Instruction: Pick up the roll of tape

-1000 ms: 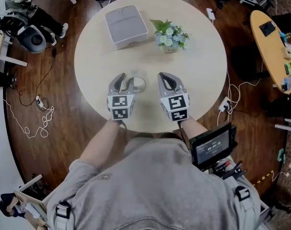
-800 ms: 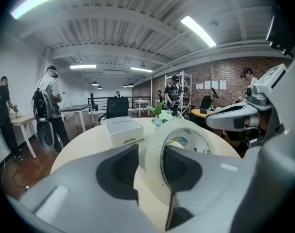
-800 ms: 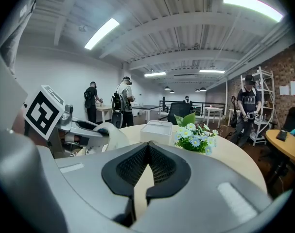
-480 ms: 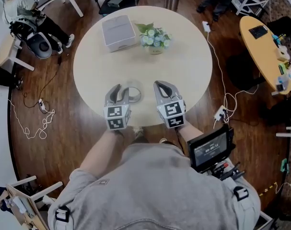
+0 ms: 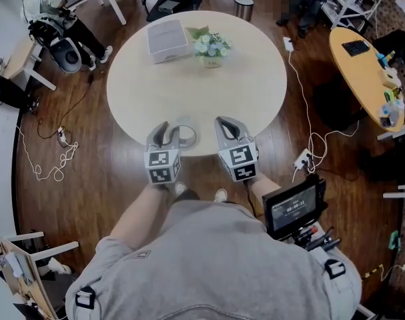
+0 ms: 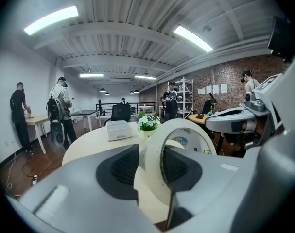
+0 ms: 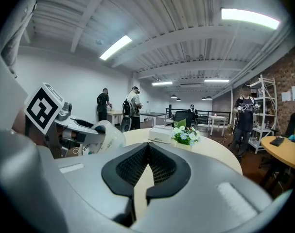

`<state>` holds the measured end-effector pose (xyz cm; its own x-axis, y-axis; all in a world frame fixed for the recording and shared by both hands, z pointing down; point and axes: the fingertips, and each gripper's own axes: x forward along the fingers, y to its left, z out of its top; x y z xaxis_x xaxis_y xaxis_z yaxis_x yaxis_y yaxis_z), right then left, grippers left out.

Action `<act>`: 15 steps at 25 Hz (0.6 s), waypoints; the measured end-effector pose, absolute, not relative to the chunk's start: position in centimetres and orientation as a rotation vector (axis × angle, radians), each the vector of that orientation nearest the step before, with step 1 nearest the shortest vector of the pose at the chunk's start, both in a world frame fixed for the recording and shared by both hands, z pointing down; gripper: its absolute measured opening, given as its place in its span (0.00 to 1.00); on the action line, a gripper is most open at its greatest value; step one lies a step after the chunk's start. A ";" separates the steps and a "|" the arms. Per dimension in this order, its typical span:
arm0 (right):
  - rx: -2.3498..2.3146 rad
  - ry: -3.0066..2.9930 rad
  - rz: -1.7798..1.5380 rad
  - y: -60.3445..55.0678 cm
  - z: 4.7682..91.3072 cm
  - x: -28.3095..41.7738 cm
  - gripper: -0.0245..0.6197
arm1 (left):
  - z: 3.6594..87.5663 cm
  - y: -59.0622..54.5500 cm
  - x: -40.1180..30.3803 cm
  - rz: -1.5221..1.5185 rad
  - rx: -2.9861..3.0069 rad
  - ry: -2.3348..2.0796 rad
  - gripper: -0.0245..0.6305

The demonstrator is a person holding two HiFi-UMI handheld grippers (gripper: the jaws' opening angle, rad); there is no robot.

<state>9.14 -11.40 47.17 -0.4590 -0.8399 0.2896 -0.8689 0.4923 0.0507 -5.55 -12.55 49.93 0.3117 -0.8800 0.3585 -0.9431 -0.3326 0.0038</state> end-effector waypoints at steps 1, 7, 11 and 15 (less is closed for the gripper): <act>1.452 -2.470 0.147 -11.0 46.8 9.0 0.06 | 49.8 -12.0 -5.6 0.433 2.368 -1.671 0.22; 1.489 -2.468 0.128 -9.3 46.2 7.5 0.06 | 48.8 -10.3 -6.6 0.410 2.416 -1.648 0.22; 1.523 -2.444 0.125 -8.2 45.6 5.9 0.06 | 47.9 -9.5 -8.0 0.377 2.440 -1.620 0.22; 1.576 -2.412 0.120 -5.4 45.8 3.1 0.06 | 48.2 -7.3 -10.8 0.358 2.474 -1.573 0.22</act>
